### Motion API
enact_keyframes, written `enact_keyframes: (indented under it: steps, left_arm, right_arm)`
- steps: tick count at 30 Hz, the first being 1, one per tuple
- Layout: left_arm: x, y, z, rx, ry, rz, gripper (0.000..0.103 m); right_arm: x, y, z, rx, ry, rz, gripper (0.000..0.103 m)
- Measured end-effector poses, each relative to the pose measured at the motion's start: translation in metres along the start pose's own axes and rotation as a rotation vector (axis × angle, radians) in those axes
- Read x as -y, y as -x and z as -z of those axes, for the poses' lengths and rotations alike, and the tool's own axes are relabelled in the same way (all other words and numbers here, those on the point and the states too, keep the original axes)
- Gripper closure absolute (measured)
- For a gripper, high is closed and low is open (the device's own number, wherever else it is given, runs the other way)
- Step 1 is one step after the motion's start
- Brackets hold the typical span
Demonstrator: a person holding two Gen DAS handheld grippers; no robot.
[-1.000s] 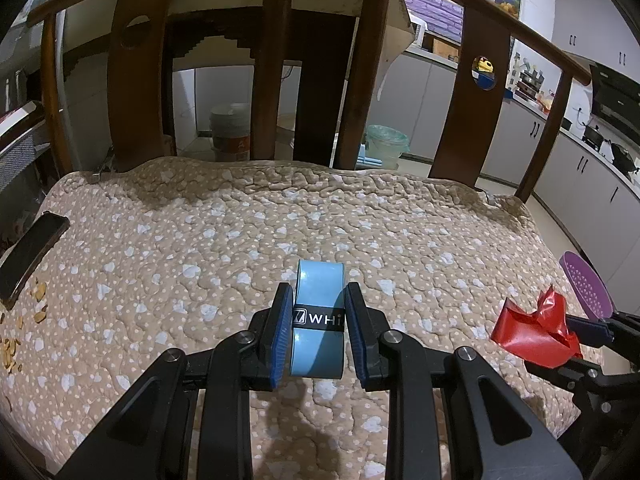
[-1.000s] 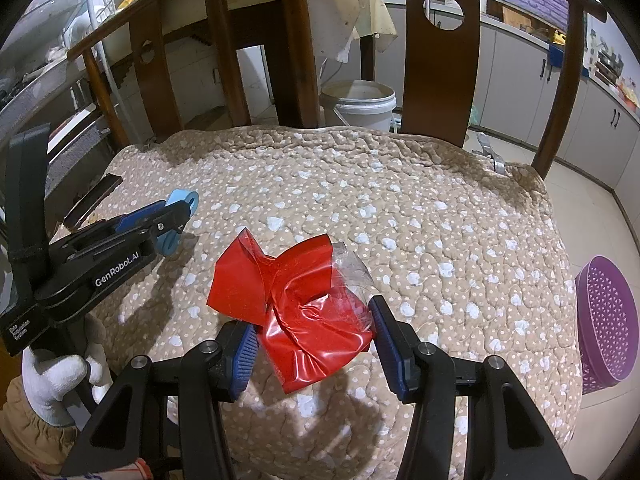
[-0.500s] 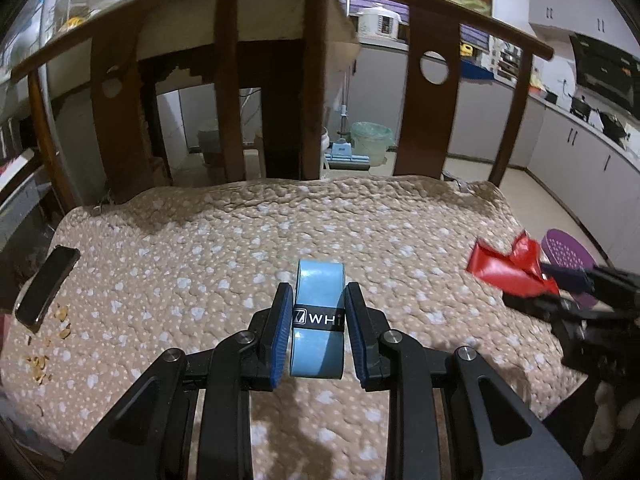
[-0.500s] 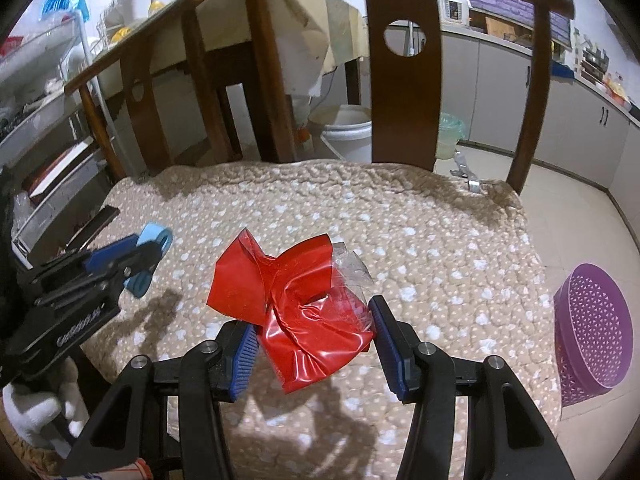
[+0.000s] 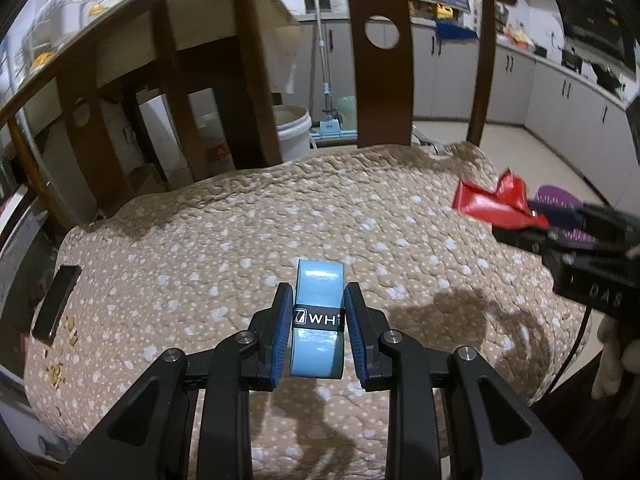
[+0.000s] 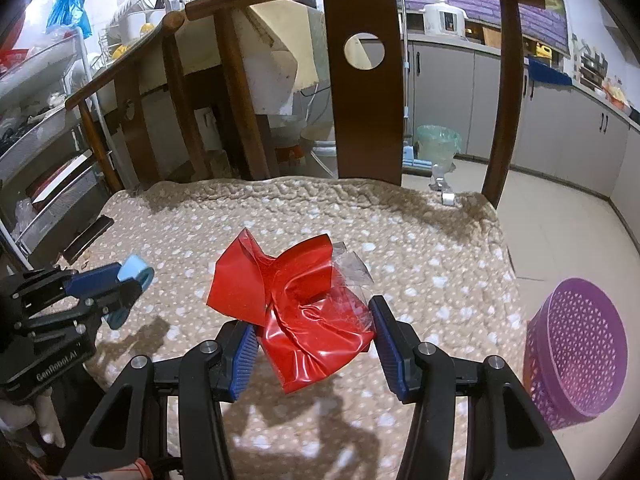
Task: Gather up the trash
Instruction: 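Carry the tape roll and red wrapper over the purple basket with both grippers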
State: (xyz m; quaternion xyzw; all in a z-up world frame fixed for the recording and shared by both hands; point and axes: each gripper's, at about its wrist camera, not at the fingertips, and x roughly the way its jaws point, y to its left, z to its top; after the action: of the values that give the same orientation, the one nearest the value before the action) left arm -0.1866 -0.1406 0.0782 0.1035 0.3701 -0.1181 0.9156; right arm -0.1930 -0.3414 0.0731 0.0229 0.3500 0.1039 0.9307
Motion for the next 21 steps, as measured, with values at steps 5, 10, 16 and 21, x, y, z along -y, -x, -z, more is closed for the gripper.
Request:
enact_keyframes:
  steps: [5, 10, 16, 21]
  left_arm:
    - [0.022, -0.005, -0.006, -0.016, -0.053, -0.005, 0.077]
    - [0.046, -0.009, -0.014, -0.023, -0.106, -0.002, 0.077]
    - [0.074, -0.015, -0.023, -0.025, -0.161, 0.006, 0.077]
    - [0.100, -0.022, -0.030, -0.031, -0.202, 0.021, 0.077]
  right_arm:
    - [0.018, 0.003, -0.002, 0.021, 0.004, -0.001, 0.046]
    - [0.046, 0.011, -0.002, 0.058, -0.028, 0.027, 0.046]
    - [0.091, 0.020, 0.010, 0.091, -0.158, 0.062, 0.046]
    - [0.126, 0.031, 0.018, 0.108, -0.249, 0.081, 0.046]
